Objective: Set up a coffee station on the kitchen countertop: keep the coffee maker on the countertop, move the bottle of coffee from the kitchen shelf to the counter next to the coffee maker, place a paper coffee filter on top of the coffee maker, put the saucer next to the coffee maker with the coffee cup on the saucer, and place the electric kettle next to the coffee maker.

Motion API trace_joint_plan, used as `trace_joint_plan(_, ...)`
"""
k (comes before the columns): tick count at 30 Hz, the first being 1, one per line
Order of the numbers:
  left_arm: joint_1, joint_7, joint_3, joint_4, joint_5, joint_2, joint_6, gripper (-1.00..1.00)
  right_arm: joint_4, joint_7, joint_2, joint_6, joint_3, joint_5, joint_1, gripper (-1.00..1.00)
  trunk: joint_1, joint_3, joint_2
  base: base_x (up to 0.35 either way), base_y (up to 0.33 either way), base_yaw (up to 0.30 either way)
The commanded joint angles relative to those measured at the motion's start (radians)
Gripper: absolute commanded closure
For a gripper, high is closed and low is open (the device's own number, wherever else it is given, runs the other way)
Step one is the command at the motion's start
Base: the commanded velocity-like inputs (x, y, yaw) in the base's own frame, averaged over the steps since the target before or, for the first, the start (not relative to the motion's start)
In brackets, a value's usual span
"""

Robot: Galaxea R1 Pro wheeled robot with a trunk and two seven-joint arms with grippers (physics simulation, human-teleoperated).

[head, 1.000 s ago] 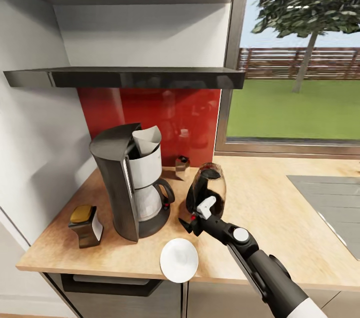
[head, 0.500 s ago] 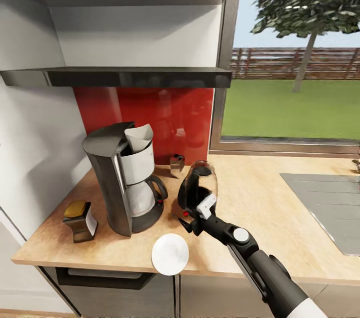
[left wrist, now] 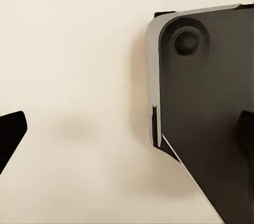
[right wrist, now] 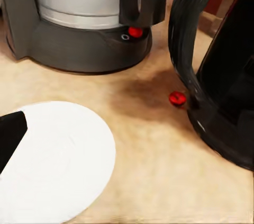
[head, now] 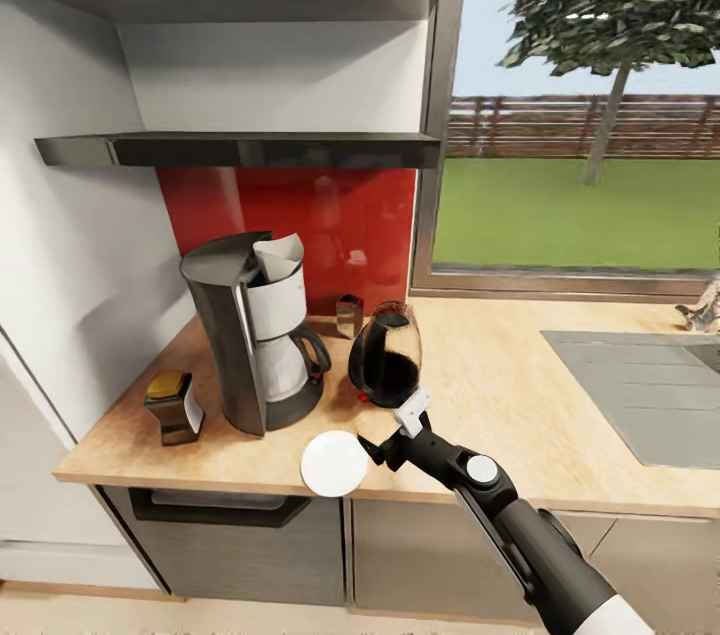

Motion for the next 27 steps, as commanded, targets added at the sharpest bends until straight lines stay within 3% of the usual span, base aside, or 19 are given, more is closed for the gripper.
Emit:
trace_joint_plan(1,0.000,-0.007,0.008,-0.002,-0.006,0.000,-0.002,-1.00,-0.002,0.001,-0.001,0.006,0.001,-0.001,-0.001,-1.00,0.000,-0.002,-0.002,-0.140,-0.073,0.000)
trace_joint_plan(14,0.000,-0.007,0.010,-0.006,-0.006,0.000,-0.001,-1.00,-0.005,-0.001,0.000,0.004,-0.001,-0.002,-0.001,-1.00,0.000,-0.002,-0.002,-0.024,-0.012,0.000)
trace_joint_plan(23,-0.001,-0.007,0.008,-0.014,-0.006,0.000,-0.003,-1.00,-0.018,-0.005,-0.001,0.006,-0.005,-0.005,-0.001,-1.00,0.000,-0.002,-0.002,-0.232,-0.134,-0.003)
trace_joint_plan(27,-0.001,-0.007,0.008,-0.014,-0.006,0.001,-0.001,-1.00,-0.069,-0.005,-0.001,0.006,-0.007,-0.005,-0.001,-1.00,0.000,0.000,-0.002,-0.249,-0.063,-0.145)
